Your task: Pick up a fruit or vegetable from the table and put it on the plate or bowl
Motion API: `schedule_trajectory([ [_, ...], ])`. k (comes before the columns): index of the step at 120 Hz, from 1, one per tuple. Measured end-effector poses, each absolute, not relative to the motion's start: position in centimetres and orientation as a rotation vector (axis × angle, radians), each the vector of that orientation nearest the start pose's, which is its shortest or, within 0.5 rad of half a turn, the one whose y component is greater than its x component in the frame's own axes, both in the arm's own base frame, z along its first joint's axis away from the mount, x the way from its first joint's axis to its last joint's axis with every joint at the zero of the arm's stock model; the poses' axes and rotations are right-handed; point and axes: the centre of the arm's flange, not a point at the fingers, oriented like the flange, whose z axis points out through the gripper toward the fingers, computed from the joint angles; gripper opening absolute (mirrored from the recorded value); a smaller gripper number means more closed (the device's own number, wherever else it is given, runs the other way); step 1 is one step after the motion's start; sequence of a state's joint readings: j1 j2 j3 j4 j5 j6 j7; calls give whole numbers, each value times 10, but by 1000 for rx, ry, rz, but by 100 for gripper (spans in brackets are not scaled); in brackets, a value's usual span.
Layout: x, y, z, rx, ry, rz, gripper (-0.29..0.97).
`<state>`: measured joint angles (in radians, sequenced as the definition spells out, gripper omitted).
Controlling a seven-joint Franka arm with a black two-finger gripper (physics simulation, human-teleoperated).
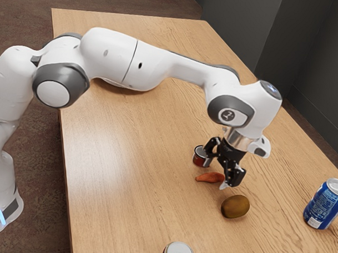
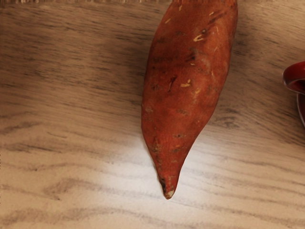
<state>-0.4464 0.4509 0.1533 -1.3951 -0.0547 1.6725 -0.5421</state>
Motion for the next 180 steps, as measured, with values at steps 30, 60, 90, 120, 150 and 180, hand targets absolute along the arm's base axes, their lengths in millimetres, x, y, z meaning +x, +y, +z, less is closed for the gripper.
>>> schedule_trajectory([
  [30, 636, -209, 435, -3014, -449, 230, 65],
  [60, 637, -198, 440, -3063, -499, 238, 66],
  [90, 638, -195, 434, -3087, -495, 240, 65],
  [120, 643, -183, 433, -3096, -507, 222, 65],
  [150, 645, -185, 432, -3106, -489, 205, 65],
  [180, 648, -188, 427, -3113, -475, 192, 65],
])
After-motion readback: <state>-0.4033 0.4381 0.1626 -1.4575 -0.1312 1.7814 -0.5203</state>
